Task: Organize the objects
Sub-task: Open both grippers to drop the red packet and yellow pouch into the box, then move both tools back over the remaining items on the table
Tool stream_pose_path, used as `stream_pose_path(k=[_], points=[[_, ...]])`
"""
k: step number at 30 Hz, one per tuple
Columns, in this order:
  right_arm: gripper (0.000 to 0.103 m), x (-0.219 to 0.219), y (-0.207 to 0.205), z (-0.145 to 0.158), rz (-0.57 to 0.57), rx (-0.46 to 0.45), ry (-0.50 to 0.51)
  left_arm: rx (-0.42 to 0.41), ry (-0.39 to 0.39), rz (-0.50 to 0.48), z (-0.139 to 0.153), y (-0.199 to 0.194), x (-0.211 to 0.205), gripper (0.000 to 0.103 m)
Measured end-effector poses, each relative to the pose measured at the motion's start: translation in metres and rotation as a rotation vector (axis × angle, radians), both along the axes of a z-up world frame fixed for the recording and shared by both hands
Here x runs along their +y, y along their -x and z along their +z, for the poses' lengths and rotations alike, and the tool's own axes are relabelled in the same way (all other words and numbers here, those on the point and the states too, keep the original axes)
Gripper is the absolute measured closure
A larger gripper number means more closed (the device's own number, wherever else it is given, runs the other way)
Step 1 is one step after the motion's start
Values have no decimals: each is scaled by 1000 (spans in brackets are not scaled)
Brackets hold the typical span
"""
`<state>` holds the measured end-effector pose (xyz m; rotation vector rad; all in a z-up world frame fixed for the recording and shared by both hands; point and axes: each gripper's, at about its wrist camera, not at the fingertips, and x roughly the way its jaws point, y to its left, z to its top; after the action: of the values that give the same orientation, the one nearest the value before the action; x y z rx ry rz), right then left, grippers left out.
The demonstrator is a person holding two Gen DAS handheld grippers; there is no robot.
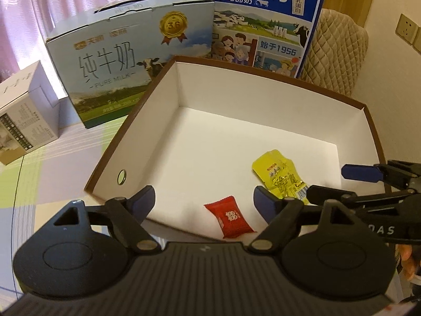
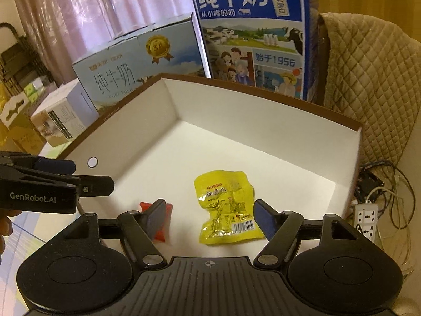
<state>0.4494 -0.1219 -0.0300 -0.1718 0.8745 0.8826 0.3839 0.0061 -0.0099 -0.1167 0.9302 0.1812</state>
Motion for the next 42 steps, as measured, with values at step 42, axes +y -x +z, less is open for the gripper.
stream_pose_path(k=[42], points=[[33, -89, 189, 55, -185, -20, -103, -60, 35, -11, 38, 219, 12, 21]])
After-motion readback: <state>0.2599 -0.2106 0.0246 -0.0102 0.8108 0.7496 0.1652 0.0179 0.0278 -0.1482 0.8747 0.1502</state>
